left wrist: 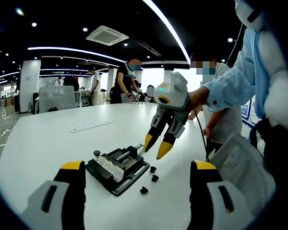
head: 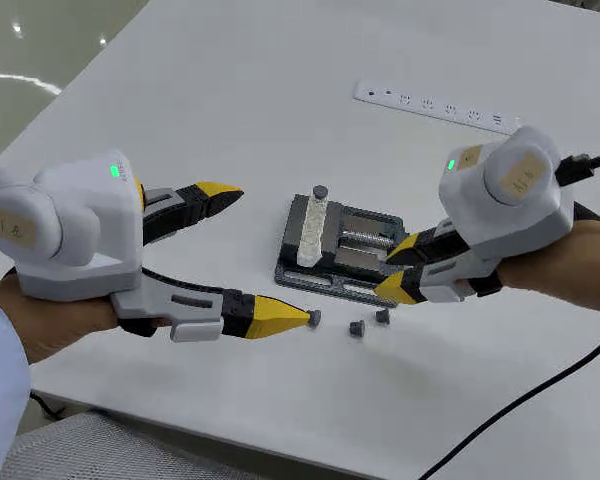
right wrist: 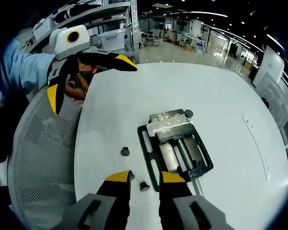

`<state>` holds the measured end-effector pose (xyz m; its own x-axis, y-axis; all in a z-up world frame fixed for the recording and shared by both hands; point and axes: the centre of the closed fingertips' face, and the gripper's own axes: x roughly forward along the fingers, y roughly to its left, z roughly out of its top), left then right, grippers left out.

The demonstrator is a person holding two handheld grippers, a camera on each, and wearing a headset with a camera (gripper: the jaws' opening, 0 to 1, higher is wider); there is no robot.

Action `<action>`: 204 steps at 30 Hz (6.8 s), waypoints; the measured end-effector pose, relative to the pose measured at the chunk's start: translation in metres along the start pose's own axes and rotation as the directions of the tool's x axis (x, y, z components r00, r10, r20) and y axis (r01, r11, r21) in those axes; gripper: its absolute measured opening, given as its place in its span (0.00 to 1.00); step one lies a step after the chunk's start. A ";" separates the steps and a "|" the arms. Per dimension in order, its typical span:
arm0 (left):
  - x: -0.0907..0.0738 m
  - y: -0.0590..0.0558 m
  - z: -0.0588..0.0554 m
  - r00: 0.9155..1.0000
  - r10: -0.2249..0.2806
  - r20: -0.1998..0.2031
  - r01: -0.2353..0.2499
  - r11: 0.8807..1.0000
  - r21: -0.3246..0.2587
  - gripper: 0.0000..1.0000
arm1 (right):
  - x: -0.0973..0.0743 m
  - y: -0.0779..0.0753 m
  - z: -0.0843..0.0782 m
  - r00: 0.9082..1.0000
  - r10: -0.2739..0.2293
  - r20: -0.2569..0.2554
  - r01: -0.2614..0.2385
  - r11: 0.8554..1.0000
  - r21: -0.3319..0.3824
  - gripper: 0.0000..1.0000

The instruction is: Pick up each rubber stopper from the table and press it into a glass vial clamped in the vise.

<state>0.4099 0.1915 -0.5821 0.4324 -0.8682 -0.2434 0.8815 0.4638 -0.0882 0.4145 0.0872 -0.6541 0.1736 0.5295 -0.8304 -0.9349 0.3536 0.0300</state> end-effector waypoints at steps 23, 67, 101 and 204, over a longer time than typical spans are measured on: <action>-0.004 -0.016 -0.014 0.998 -0.035 -0.046 0.034 0.999 -0.021 0.89 | 0.005 0.021 -0.052 0.997 -0.012 0.078 0.003 0.994 0.105 0.24; -0.012 -0.016 -0.017 0.994 -0.020 -0.105 0.019 1.000 -0.006 0.92 | 0.035 -0.001 -0.050 0.983 0.173 0.053 -0.143 0.922 -0.360 0.12; 0.005 -0.027 -0.014 0.995 -0.062 -0.080 0.063 0.998 0.008 0.86 | 0.016 0.010 -0.038 0.983 0.183 0.031 -0.168 0.948 -0.272 0.07; 0.059 -0.055 -0.005 0.989 -0.150 -0.004 0.150 0.983 0.106 0.02 | -0.036 0.051 0.049 0.924 0.093 -0.371 -0.227 0.914 -0.336 0.07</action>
<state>0.3860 0.1152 -0.5964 0.2941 -0.9274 -0.2311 0.9515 0.3069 -0.0205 0.3753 0.1241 -0.5953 -0.0418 0.2359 -0.9709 -0.9980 -0.0562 0.0294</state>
